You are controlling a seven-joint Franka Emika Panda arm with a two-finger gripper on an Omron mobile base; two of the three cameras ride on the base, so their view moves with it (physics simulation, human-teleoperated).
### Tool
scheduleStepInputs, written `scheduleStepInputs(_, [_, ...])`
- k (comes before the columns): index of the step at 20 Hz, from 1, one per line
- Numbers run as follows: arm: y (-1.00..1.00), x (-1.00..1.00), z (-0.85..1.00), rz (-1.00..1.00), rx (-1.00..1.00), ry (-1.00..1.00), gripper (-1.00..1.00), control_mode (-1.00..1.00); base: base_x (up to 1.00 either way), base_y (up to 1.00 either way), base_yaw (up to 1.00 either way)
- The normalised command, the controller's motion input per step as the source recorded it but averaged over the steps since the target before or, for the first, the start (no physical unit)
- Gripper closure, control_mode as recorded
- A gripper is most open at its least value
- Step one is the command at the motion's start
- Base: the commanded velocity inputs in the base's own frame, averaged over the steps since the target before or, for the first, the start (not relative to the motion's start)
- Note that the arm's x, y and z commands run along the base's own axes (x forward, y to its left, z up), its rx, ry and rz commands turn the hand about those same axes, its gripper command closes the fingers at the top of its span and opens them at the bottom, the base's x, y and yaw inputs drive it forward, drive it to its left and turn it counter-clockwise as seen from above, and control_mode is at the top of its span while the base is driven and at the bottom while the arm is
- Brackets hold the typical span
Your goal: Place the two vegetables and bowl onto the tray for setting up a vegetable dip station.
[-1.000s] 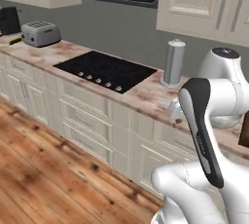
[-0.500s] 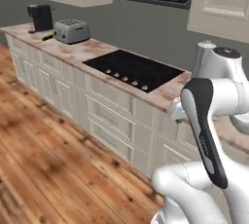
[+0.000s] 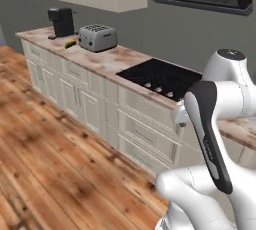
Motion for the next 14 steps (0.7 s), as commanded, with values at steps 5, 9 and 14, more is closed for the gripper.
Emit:
scheduleStepInputs(5, [0.0,0.0,0.0,0.0,0.0,0.0,-1.0,1.0,0.94,0.77,0.0])
scheduleStepInputs(9, [0.0,0.0,0.0,0.0,0.0,0.0,-1.0,1.0,0.71,0.62,-0.02])
scheduleStepInputs(14, [0.0,0.0,0.0,0.0,0.0,0.0,-1.0,1.0,0.66,0.63,-0.07])
